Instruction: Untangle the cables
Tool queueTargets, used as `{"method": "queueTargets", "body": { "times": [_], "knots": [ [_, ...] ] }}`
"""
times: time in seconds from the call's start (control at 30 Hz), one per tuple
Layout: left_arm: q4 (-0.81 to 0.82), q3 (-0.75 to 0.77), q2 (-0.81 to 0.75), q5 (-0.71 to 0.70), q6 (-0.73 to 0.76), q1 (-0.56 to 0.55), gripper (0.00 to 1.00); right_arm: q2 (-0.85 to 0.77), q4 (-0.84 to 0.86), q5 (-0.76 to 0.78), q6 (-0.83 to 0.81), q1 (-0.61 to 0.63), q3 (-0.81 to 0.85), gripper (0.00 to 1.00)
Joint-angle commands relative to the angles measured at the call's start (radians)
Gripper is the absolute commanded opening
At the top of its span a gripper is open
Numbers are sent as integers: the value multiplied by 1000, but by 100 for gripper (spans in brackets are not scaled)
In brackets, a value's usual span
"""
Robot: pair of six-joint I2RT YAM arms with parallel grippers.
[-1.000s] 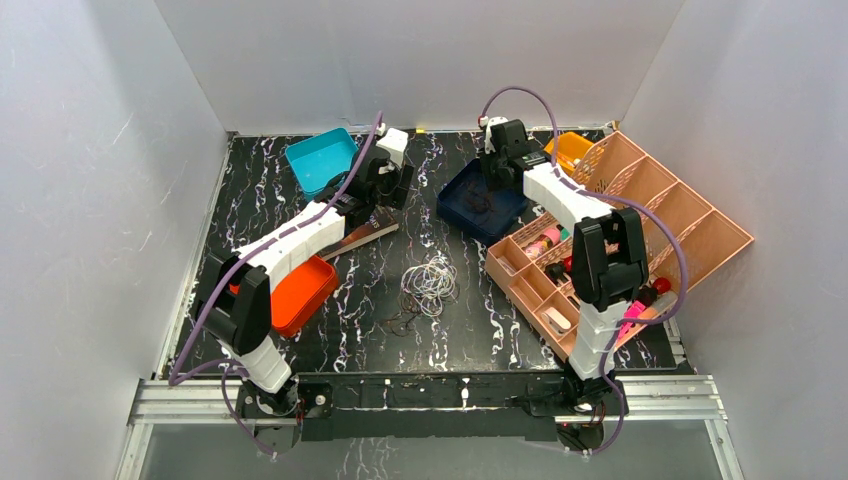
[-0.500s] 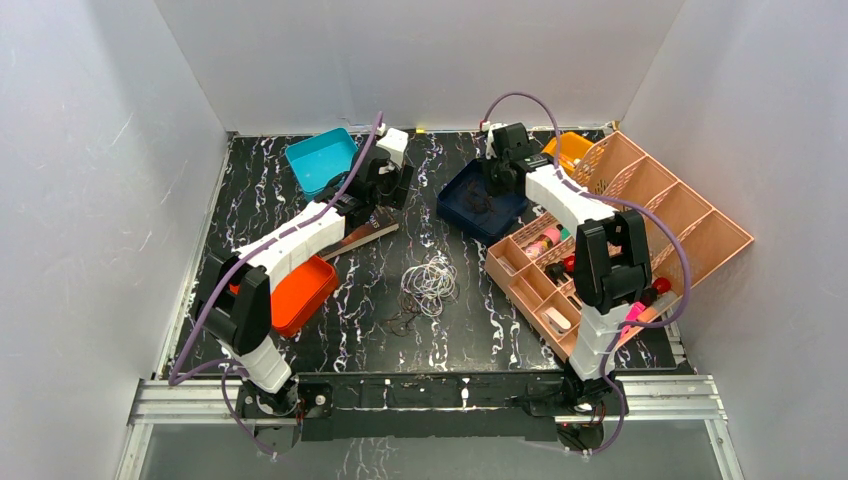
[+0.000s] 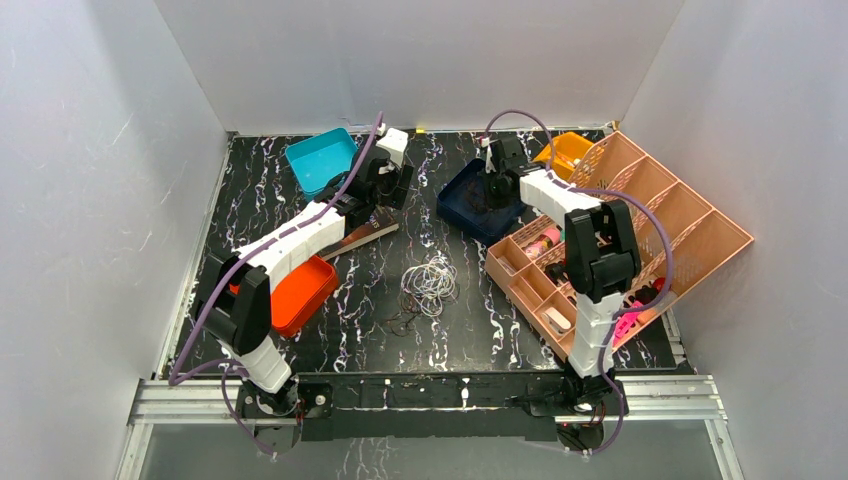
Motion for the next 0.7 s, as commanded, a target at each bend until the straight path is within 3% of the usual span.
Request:
{"method": "queueTargets", "body": {
  "times": [0.0, 0.4, 0.67],
  "knots": [
    [6, 3, -54, -12, 11, 8, 68, 27, 48, 13, 5, -8, 5, 9],
    [6, 3, -58, -13, 12, 8, 68, 60, 73, -9, -15, -7, 14, 11],
    [7, 3, -55, -12, 12, 7, 68, -22, 54, -30, -20, -7, 32, 16]
  ]
}}
